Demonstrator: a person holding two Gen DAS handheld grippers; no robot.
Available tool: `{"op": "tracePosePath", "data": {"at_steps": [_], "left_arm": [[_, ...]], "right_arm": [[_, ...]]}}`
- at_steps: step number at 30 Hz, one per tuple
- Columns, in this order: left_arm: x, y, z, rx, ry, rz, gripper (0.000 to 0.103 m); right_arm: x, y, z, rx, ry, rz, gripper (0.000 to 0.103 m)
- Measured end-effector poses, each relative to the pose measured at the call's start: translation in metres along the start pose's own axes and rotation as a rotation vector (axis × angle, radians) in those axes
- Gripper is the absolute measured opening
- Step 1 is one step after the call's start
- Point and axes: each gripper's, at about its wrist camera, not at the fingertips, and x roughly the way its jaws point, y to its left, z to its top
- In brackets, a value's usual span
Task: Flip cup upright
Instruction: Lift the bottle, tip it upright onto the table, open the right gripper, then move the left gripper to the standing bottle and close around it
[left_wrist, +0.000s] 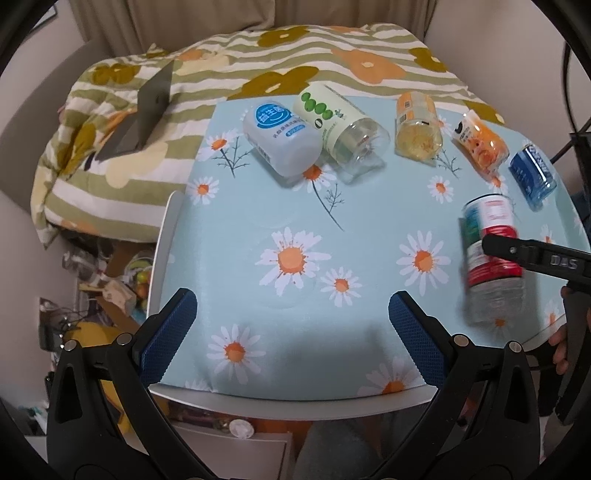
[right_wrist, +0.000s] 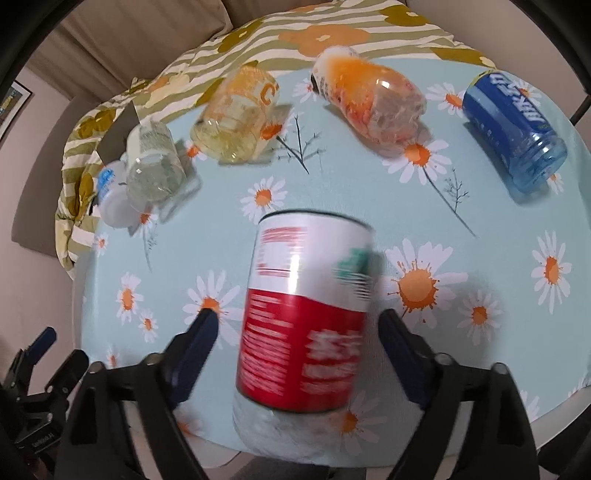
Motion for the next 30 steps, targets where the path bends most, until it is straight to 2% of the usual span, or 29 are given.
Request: {"op": "tracePosePath", "data": {"at_steps": [3, 8, 13, 19, 27, 30], "left_arm": [[-0.007, -0.007, 0.006, 0.0, -0.011, -0.008, 0.103], [-0.022, -0.031, 0.024, 0.008, -0.03, -0.039, 0.103], [-0.032, -0.069, 0.049, 0.045, -0.012, -0.084, 0.103], [-0.007, -0.119, 0.071, 0.069, 0.114, -0.138, 0.103], [0.044, -0.171, 0.089, 0.159, 0.265, -0.109, 0.103], [0.067, -0.176, 0.089, 0.138, 0.348, -0.136, 0.103]], "right_arm": [[-0.023, 0.001, 0.002, -0.017, -0.041, -0.002, 0.103], [-0.064, -0.011, 0.007, -0.064, -0.1, 0.001, 0.103], [-0.093, -0.037, 0.011, -0.104, -0.082, 0.009, 0.103], [-0.106, -0.069, 0.015, -0.219, -0.061, -0.029, 0.103], [-0.088, -0.108, 0.03, -0.272, -0.035, 0.004, 0.103], [-0.078, -0.116, 0.031, -0.291, -0.013, 0.0, 0.103]]}}
